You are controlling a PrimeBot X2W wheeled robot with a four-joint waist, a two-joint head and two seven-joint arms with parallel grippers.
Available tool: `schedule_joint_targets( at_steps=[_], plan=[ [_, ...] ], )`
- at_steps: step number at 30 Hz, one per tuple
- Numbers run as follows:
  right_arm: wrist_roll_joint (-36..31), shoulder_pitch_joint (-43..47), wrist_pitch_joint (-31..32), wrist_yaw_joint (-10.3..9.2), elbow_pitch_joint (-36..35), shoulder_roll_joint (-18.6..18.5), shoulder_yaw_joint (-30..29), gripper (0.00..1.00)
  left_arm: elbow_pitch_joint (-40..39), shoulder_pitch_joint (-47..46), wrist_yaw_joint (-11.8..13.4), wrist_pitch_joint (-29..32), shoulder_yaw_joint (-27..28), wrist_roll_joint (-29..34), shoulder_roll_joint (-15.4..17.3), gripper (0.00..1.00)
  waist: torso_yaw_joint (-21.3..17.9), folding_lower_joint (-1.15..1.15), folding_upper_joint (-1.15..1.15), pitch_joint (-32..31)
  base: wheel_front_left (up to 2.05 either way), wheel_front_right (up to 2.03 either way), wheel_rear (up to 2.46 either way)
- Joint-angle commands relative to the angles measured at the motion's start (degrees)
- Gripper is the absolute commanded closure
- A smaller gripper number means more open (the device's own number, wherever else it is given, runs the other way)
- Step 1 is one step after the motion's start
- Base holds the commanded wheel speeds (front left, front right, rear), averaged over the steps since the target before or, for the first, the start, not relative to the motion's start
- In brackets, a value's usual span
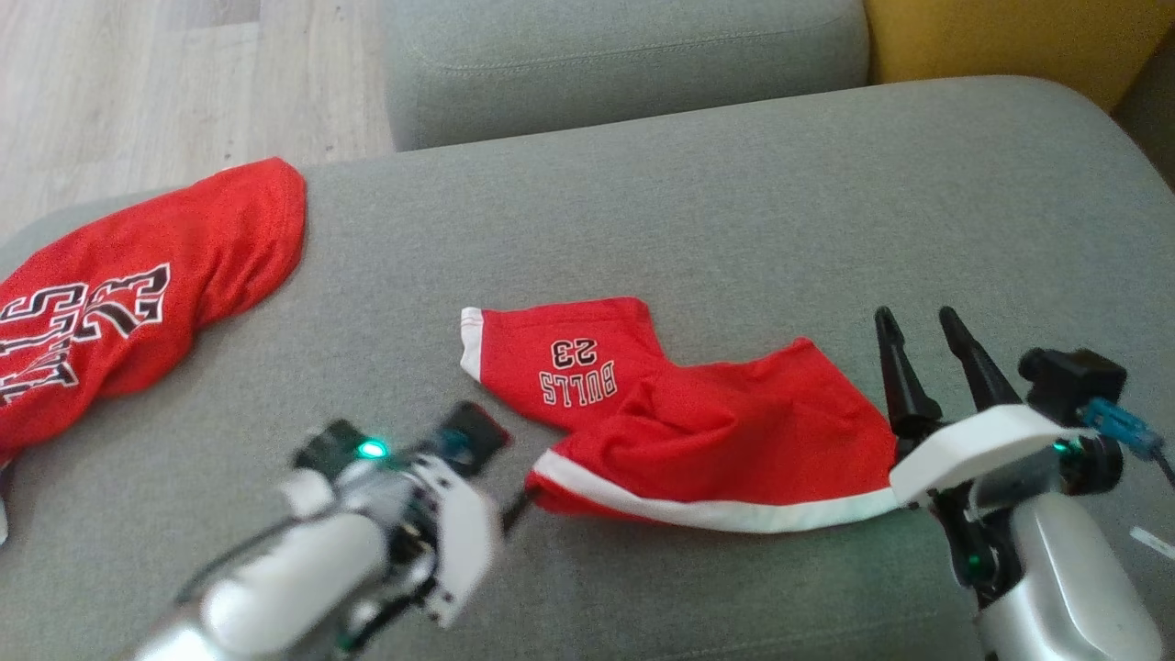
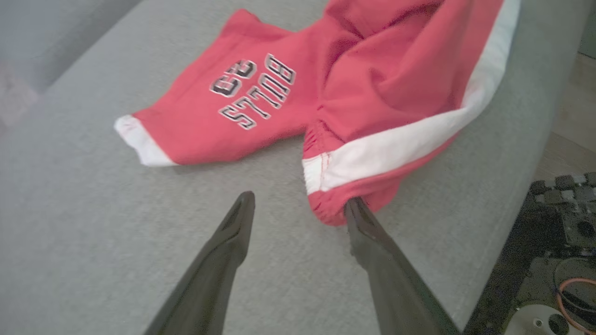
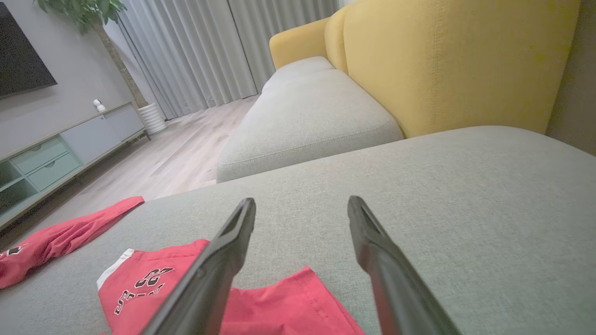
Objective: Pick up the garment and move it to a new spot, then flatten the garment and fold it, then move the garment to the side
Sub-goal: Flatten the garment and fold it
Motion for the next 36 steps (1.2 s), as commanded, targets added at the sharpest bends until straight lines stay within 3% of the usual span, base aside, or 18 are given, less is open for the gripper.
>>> schedule_joint_targets(
  at_steps=[1, 4, 9, 14, 19, 22, 25, 30, 36],
  plan=[
    [-0.3, -0.74, -0.43, -0.04, -2.4, -0.77, 0.53, 0.0, -2.47, -2.76, 0.96, 0.21, 3.83, -0.68, 3.61, 0.0, -0.18, 0.0, 0.0, -0.08, 0.0, 0.0, 0.0],
    [-0.52, -0.44, -0.87, -0.04, -3.28, -1.1, -0.41, 0.0, -6.57, -2.31, 3.92, 0.1, 7.55, -2.39, 8.88, 0.0, -0.42, 0.0, 0.0, -0.14, 0.0, 0.0, 0.0],
    [-0.68, 0.37, -2.11, -0.04, -5.14, -1.3, -1.05, 0.0, -11.83, 0.92, 12.65, -5.74, 15.8, -5.23, 14.82, 0.0, -0.52, 0.0, 0.0, -0.28, 0.0, 0.0, 0.0],
    [-1.15, 3.4, -4.15, -0.04, -7.75, -1.39, -1.47, 0.0, -16.42, 7.93, 21.75, -20.02, 24.85, -8.32, 14.13, 0.0, -0.22, 0.0, 0.0, -0.38, 0.0, 0.0, 0.0],
    [-2.63, 7.45, -7.46, -0.04, -10.62, -1.07, -1.73, 0.0, -19.83, 16.64, 26.07, -25.76, 31.42, -8.56, 10.93, 0.0, -0.02, 0.0, 0.0, -0.3, 0.0, 0.0, 0.0],
    [-3.85, 9.21, -9.71, -0.04, -11.93, -0.66, -1.97, 0.0, -23.19, 21.79, 26.87, -25.92, 37.24, -4.89, 7.42, 0.0, 0.1, 0.0, 0.0, -0.17, 0.0, 0.0, 0.0],
    [-4.48, 9.96, -10.67, -0.04, -12.58, -0.56, -1.64, 0.0, -24.5, 25.45, 25.85, -25.94, 40.77, -2.62, 4.57, 0.0, 0.17, 0.0, 0.0, -0.16, 0.0, 0.0, 0.0],
    [-5.2, 11.1, -11.25, -0.04, -12.66, -0.75, -1.16, 0.0, -23.64, 31.18, 21.07, -25.95, 46.69, 1.63, -1.05, 0.0, 0.54, 0.0, 0.0, -0.15, 0.0, 0.0, 0.0],
    [-5.09, 10.86, -10.33, -0.04, -12.61, -1.29, -1.12, 0.0, -20.78, 32.51, 15.59, -25.96, 50.24, 4.87, -4.65, 0.0, 0.78, 0.0, 0.0, -0.24, 0.0, 0.0, 0.0]
  ],
)
